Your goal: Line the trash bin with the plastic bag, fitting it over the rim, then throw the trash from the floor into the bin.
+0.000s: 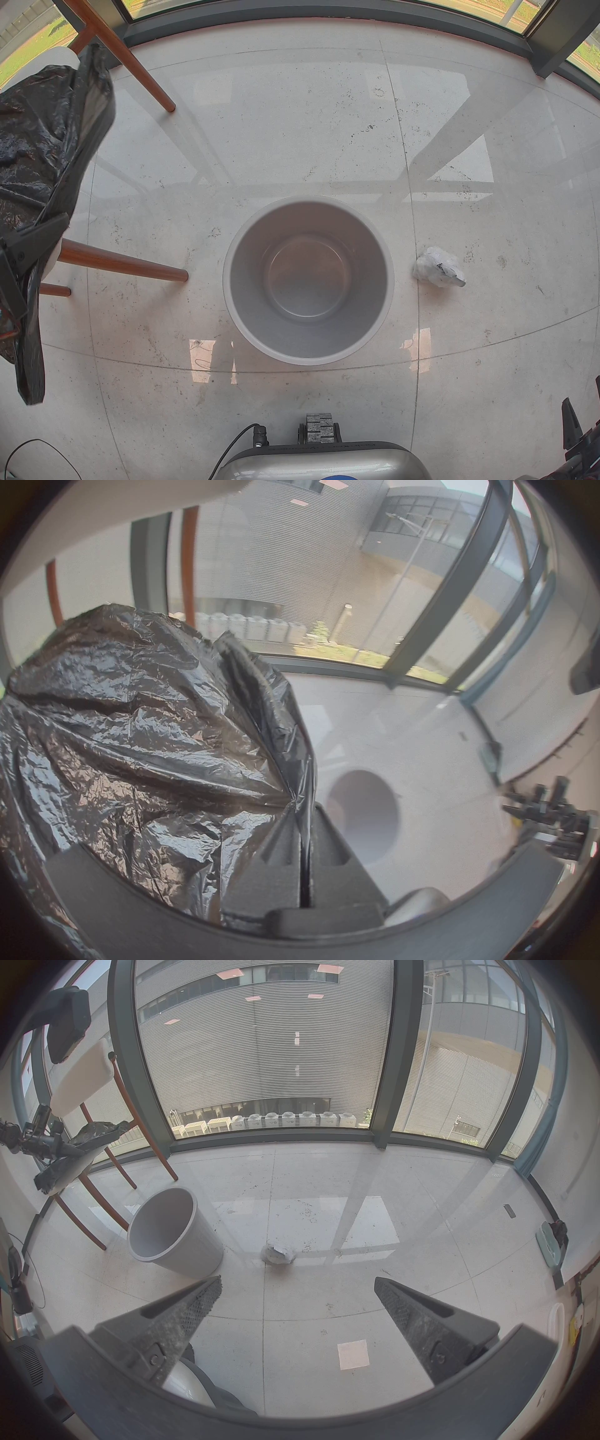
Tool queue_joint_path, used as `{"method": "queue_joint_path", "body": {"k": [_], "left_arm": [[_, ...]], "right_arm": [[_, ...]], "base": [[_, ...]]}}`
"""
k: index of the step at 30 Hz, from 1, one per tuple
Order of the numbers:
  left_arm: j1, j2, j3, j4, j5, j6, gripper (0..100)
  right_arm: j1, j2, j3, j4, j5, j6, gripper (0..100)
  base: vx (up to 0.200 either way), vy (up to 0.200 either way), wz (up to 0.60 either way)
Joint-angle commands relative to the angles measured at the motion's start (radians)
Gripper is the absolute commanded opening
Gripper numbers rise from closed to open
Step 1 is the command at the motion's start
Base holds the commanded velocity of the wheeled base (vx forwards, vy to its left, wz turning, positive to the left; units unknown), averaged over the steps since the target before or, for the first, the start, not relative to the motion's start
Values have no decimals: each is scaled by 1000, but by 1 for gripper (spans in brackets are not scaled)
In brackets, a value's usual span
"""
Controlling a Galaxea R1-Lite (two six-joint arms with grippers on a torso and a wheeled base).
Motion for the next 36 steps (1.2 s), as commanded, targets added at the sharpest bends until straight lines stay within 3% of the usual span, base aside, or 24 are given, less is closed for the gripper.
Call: {"method": "queue_joint_path", "body": {"k": [1,3,4,5,8,11,17,21,26,28,33,36], "left_arm": [[-122,-37,-26,70,-82,-18,0],[-194,-37,-35,111,-144,-18,0],[-194,-37,-35,111,-144,-18,0],[-255,-37,-35,151,-190,-18,0],[-304,-31,-29,168,-227,-15,0],[-370,-19,-26,168,-311,-13,0],[-383,109,-26,142,-429,-4,0],[-386,228,-24,18,-469,24,0],[-410,434,-24,-252,-450,122,0],[-456,484,-26,-323,-429,123,0],[-699,491,-44,-331,-280,-82,0],[-759,492,-34,-331,-220,-108,0]], "right_arm": [[0,-16,14,0,0,1,100],[0,-16,14,0,0,-1,100],[0,-16,14,0,0,-1,100],[0,-16,14,0,0,1,100],[0,-16,14,2,0,-4,100],[0,-15,14,2,7,-10,100],[-1,-16,14,2,17,-22,100],[-3,-16,14,2,42,-33,100],[12,7,-70,-79,57,19,100],[77,154,-128,-142,49,73,100],[284,404,-306,-173,-4,260,100],[345,530,-382,-176,-4,337,100]], "base": [[0,0,0],[0,0,0],[0,0,0],[0,0,0],[0,0,0],[0,0,0],[0,0,0],[0,0,0],[0,0,0],[0,0,0],[0,0,0],[0,0,0]]}}
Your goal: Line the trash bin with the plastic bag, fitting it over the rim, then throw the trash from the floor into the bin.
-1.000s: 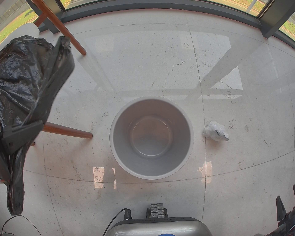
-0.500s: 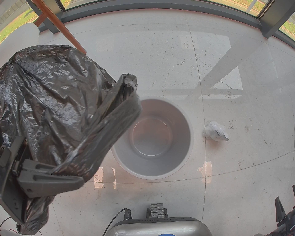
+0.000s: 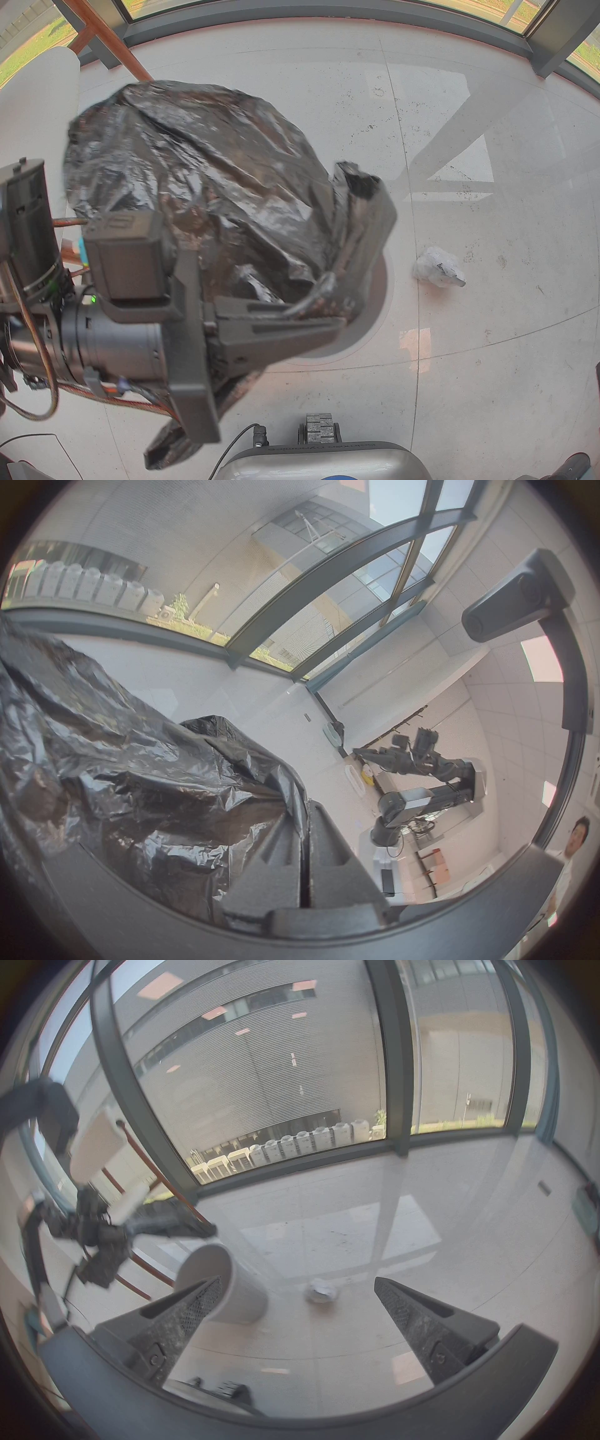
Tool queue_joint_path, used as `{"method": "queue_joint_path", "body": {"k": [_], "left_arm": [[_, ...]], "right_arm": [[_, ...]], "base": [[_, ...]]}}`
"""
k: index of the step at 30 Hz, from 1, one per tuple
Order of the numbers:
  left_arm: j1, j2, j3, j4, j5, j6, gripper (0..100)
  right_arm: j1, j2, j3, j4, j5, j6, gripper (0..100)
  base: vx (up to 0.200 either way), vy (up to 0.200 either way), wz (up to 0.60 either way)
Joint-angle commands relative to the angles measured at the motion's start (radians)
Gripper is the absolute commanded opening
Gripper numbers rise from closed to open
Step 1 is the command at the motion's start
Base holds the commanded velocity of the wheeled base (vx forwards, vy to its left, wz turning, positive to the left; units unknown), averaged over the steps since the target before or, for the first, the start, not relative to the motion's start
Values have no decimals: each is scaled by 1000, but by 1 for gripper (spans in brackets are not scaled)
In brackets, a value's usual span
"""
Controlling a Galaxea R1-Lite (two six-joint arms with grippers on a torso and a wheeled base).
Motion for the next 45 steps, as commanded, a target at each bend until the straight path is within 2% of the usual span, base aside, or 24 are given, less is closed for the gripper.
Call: {"method": "queue_joint_path", "body": {"k": [1,4,8,10,12,13,15,19,23,28,33,35,37,40,45], "left_arm": [[-241,76,13,-33,152,-117,0],[-257,75,27,-33,161,-88,0],[-269,75,27,-22,183,13,0],[-287,73,16,-7,192,30,0],[-330,70,-4,13,206,26,0],[-390,65,-26,58,244,-4,0],[-439,51,-32,102,281,-40,0],[-494,18,-35,134,286,-85,0],[-534,22,-76,134,282,-126,0],[-533,24,-50,128,266,-189,0],[-520,25,-13,124,224,-192,0],[-496,30,-16,124,190,-194,0],[-434,32,-24,124,124,-186,0],[-376,32,-49,125,72,-185,0],[-330,50,-127,127,46,-186,0]], "right_arm": [[247,443,-286,-50,-26,237,100],[311,591,-397,-48,3,348,100],[343,707,-501,-45,51,420,100],[343,765,-559,-36,64,452,100],[343,810,-615,-13,71,474,100],[343,848,-676,33,77,495,100],[336,874,-714,78,98,524,100],[334,893,-723,111,153,555,100],[334,903,-719,110,175,555,100],[287,936,-739,94,186,553,100],[262,936,-762,96,215,556,100],[262,934,-762,99,215,556,100],[262,931,-759,104,215,558,100],[262,931,-757,105,215,558,100],[261,925,-751,107,215,559,100]], "base": [[0,0,0],[0,0,0],[0,0,0],[0,0,0],[0,0,0],[0,0,0],[0,0,0],[0,0,0],[0,0,0],[0,0,0],[0,0,0],[0,0,0],[0,0,0],[0,0,0],[0,0,0]]}}
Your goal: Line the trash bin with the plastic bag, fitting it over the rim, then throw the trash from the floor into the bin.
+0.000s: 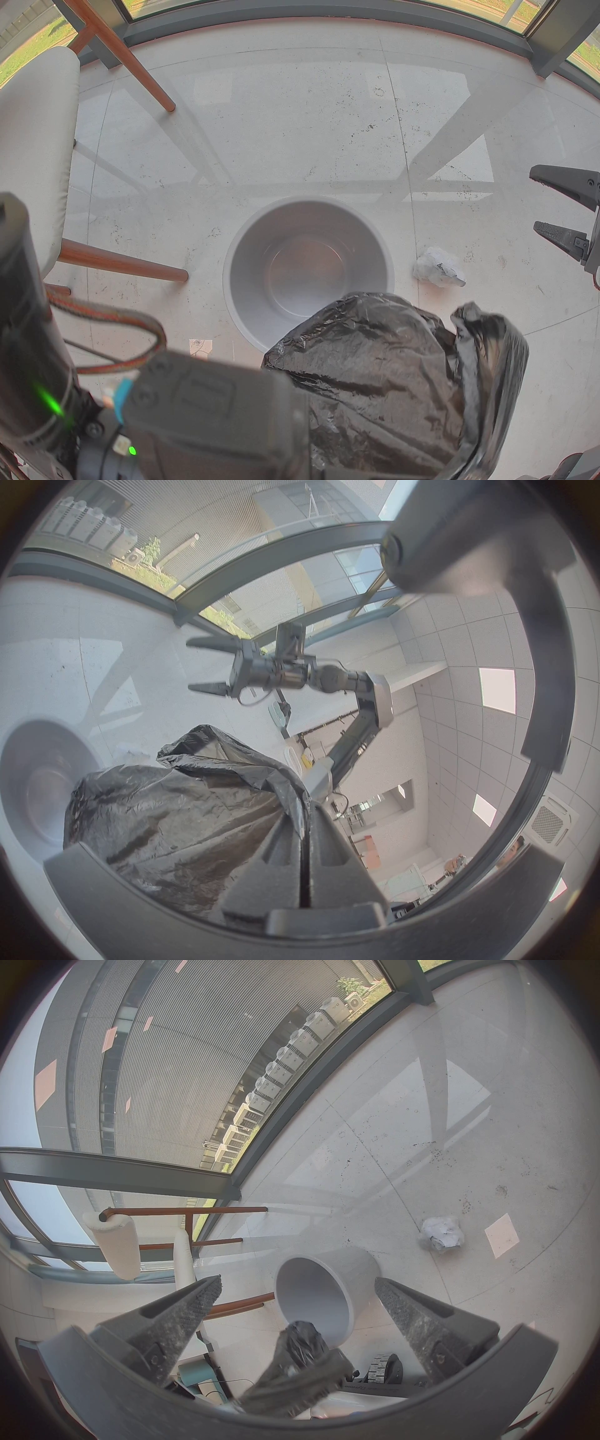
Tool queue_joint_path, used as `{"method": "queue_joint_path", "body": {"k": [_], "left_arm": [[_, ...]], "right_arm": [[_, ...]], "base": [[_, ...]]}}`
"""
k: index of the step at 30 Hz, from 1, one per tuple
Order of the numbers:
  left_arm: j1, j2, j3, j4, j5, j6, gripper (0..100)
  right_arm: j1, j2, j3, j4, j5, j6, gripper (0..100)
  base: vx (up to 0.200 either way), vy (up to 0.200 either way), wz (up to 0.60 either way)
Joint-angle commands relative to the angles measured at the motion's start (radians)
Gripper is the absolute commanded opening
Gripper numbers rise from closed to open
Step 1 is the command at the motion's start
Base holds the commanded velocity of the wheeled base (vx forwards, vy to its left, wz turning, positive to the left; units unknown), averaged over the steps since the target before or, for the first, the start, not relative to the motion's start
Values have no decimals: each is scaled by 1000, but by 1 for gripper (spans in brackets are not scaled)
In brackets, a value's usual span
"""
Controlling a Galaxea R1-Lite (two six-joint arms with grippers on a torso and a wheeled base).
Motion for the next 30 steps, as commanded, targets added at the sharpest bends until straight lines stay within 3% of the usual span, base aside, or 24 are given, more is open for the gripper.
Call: {"method": "queue_joint_path", "body": {"k": [1,9,12,17,23,30], "left_arm": [[56,30,-71,1,-20,0,0],[83,36,-74,4,-47,3,0],[125,36,-70,1,-53,17,0],[217,53,-71,-1,-129,103,0],[261,91,-77,-9,-152,123,0],[289,196,-130,-134,-191,120,0]], "right_arm": [[-1,-8,8,3,0,0,100],[1,-7,8,-5,0,-2,100],[1,-7,8,-6,0,0,100],[1,-5,8,-8,0,-2,100],[1,1,9,-8,2,-2,100],[1,2,11,-8,3,-2,100]], "base": [[0,0,0],[0,0,0],[0,0,0],[0,0,0],[0,0,0],[0,0,0]]}}
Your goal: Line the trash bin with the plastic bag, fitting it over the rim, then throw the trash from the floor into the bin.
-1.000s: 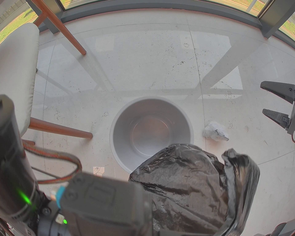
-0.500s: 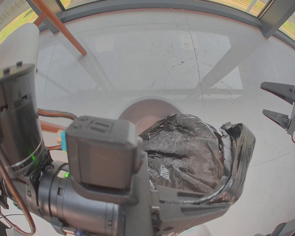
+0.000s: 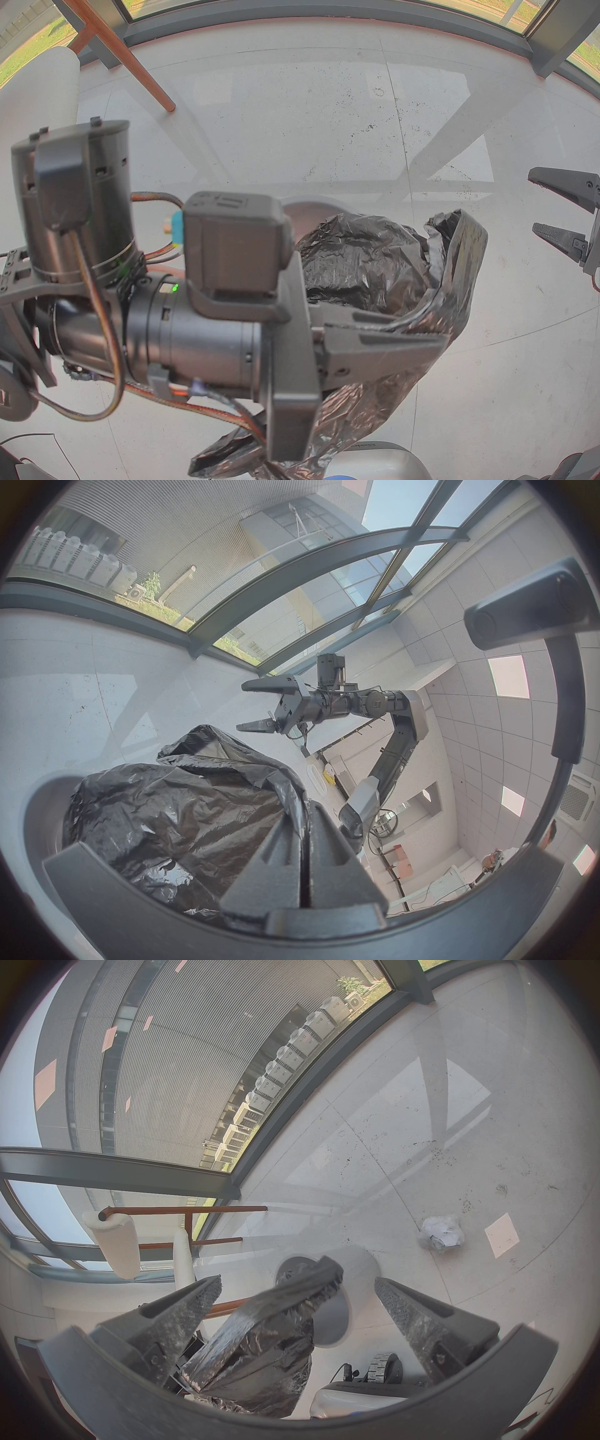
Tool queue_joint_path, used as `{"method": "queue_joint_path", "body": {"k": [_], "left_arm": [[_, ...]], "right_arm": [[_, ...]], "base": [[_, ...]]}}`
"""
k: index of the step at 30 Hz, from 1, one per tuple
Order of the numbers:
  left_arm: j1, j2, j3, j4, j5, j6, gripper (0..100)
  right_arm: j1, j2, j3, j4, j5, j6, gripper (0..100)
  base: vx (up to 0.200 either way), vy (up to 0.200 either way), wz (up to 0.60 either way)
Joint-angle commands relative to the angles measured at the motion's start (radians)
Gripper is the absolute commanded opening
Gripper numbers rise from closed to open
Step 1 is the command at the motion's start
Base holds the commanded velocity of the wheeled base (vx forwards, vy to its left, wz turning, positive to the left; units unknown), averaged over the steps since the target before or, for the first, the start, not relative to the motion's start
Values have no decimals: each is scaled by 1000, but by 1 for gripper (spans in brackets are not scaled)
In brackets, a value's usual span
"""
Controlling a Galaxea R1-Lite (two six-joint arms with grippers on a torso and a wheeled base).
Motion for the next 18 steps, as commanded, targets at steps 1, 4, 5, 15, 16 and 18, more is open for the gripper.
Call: {"method": "queue_joint_path", "body": {"k": [1,4,5,15,16,18], "left_arm": [[16,99,-63,-46,-13,-3,0],[16,136,-126,-49,-13,-3,0],[16,142,-138,-49,-13,-4,0],[97,165,-94,-52,-11,28,0],[102,163,-90,-52,-10,38,0],[122,165,-97,-54,-4,52,0]], "right_arm": [[0,-2,3,0,1,1,100],[0,-2,9,-2,1,1,100],[0,-2,9,-2,1,1,100],[18,-41,149,0,-3,-11,100],[34,-71,193,0,-3,-23,100],[95,-129,279,2,-9,-72,100]], "base": [[0,0,0],[0,0,0],[0,0,0],[0,0,0],[0,0,0],[0,0,0]]}}
